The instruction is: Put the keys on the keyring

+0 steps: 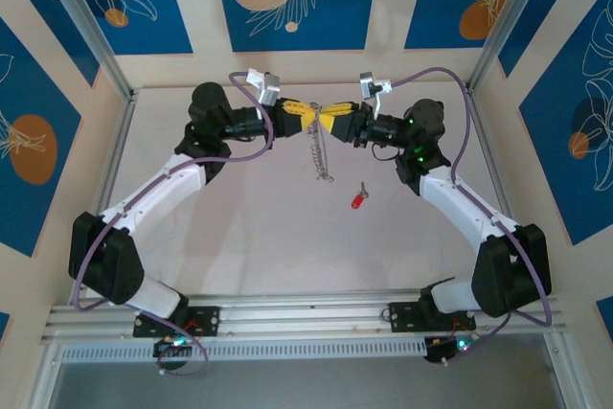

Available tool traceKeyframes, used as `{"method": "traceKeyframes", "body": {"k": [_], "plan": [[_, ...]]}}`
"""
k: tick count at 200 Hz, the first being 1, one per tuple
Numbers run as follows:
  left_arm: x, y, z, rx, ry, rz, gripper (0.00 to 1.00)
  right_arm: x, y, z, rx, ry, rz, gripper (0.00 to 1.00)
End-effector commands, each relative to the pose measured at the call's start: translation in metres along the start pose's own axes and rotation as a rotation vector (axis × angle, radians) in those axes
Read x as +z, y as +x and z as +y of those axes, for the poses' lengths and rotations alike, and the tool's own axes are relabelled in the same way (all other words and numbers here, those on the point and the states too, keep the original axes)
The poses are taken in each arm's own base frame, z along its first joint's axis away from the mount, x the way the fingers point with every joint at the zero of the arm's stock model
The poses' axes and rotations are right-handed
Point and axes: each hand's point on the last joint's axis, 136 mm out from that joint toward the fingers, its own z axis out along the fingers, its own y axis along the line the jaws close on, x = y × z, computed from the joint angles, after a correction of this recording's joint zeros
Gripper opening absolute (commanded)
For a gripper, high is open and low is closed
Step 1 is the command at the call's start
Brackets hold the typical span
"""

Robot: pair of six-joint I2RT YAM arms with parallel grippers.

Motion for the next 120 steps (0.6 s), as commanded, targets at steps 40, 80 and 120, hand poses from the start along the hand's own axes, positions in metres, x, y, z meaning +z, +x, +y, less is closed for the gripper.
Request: {"method": "traceKeyframes", "body": {"k": [40,80,120], "plan": [[0.006,-0.023,-0.016,0.046,0.082,-0.033,0.00,0.006,-0.013,0.017,-0.070,-0.041,-0.017,0.25],[0.008,-0.021,-0.018,0.035,0.094,-0.023,0.00,0.009,-0.014,0.022,-0.079,-0.054,-0.016,0.23],[0.009,-0.020,-0.021,0.030,0.100,-0.017,0.00,0.010,-0.014,0.025,-0.087,-0.063,-0.014,0.00]]}}
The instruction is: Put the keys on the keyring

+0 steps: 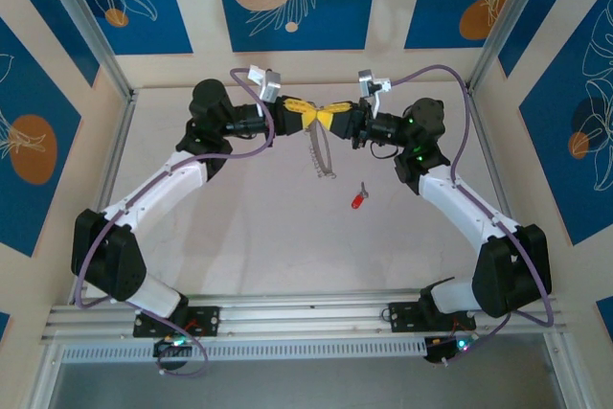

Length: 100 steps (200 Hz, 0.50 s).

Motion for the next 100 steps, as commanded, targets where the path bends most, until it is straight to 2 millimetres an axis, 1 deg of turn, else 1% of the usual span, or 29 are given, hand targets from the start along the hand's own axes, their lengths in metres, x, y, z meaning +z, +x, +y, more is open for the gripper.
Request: {"method": "traceKeyframes", "body": {"k": [1,19,20,28,36,59,75,100], "plan": [[0.006,-0.017,-0.020,0.053,0.068,-0.019,0.00,0.005,-0.009,0.014,-0.055,-0.031,-0.010,0.00],[0.006,-0.020,-0.018,0.051,0.047,-0.025,0.00,0.003,-0.008,0.014,-0.060,-0.025,-0.010,0.00],[0.006,-0.020,-0.018,0.050,0.045,-0.026,0.01,0.003,-0.009,0.014,-0.061,-0.025,-0.010,0.00],[0.004,-0.021,-0.016,0.052,0.022,-0.033,0.19,0.002,-0.009,0.014,-0.064,-0.017,-0.012,0.00],[0.002,-0.023,-0.013,0.058,-0.017,-0.046,0.32,0.000,-0.008,0.013,-0.065,-0.010,-0.015,0.00],[-0.010,-0.030,-0.005,0.089,-0.147,-0.081,0.44,-0.005,-0.010,0.014,-0.069,-0.004,-0.023,0.00],[-0.016,-0.033,-0.005,0.093,-0.195,-0.096,0.47,-0.006,-0.012,0.018,-0.078,-0.009,-0.027,0.00],[-0.023,-0.032,-0.004,0.073,-0.238,-0.107,0.46,-0.008,-0.015,0.021,-0.087,-0.009,-0.034,0.00]]}}
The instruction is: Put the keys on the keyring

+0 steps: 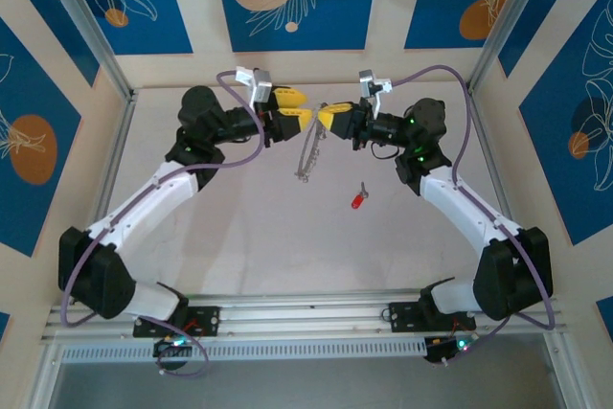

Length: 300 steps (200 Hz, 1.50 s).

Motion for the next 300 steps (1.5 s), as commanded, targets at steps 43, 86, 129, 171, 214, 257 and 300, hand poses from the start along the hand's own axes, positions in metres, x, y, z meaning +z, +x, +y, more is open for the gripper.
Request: {"method": "traceKeyframes", "body": {"k": [43,86,129,171,214,257,300], "plan": [[-0.003,0.000,-0.007,-0.045,0.025,-0.018,0.35,-0.006,-0.016,0.020,-0.065,-0.021,-0.045,0.00],[0.004,0.006,-0.013,-0.116,0.124,-0.029,0.34,-0.005,-0.020,0.019,-0.054,-0.019,-0.067,0.00],[0.005,0.009,-0.013,-0.148,0.153,-0.042,0.30,-0.003,-0.021,0.018,-0.050,-0.018,-0.074,0.00],[0.006,0.007,-0.016,-0.157,0.181,-0.061,0.30,-0.002,-0.021,0.016,-0.048,-0.014,-0.078,0.00],[0.005,0.002,-0.021,-0.164,0.214,-0.086,0.28,-0.001,-0.020,0.013,-0.041,-0.009,-0.078,0.00],[0.009,0.001,-0.021,-0.191,0.249,-0.096,0.27,0.000,-0.020,0.013,-0.041,-0.011,-0.077,0.00],[0.014,0.005,-0.018,-0.205,0.257,-0.097,0.24,0.001,-0.019,0.013,-0.039,-0.013,-0.074,0.00]]}}
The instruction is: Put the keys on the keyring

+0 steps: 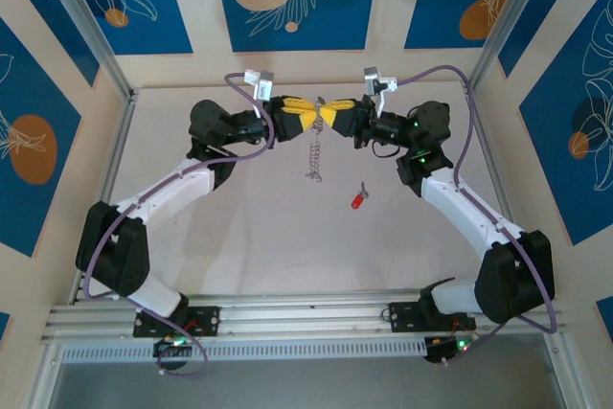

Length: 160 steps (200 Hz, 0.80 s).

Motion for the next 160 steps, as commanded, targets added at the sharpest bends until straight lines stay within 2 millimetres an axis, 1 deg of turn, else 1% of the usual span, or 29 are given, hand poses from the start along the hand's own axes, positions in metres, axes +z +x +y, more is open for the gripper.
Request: {"method": "traceKeyframes", "body": {"k": [1,29,76,98,109,130,134,141,146,160], "plan": [[0.005,-0.011,-0.016,0.047,0.062,-0.020,0.24,0.002,-0.007,0.004,-0.024,-0.006,-0.028,0.00],[0.006,-0.011,-0.016,0.047,0.067,-0.025,0.19,0.002,-0.006,0.003,-0.022,-0.004,-0.026,0.00],[0.009,-0.016,-0.020,0.056,0.079,-0.038,0.19,0.003,-0.005,0.000,-0.015,-0.001,-0.024,0.00],[0.011,-0.017,-0.023,0.059,0.091,-0.035,0.08,0.004,-0.005,0.000,-0.016,-0.002,-0.025,0.00],[0.011,-0.016,-0.023,0.058,0.091,-0.035,0.00,0.004,-0.006,0.000,-0.016,0.000,-0.025,0.00],[0.012,-0.015,-0.022,0.054,0.088,-0.032,0.00,0.004,-0.006,-0.005,0.000,0.026,-0.022,0.00],[0.012,-0.015,-0.022,0.053,0.089,-0.030,0.00,0.003,-0.006,-0.006,0.002,0.034,-0.023,0.04],[0.012,-0.015,-0.023,0.057,0.088,-0.028,0.00,0.002,-0.006,-0.010,0.011,0.051,-0.023,0.18],[0.011,-0.016,-0.023,0.058,0.086,-0.028,0.00,0.000,-0.008,-0.010,0.012,0.057,-0.023,0.25],[0.011,-0.014,-0.023,0.064,0.084,-0.019,0.00,-0.008,-0.010,-0.010,0.010,0.073,-0.030,0.38]]}}
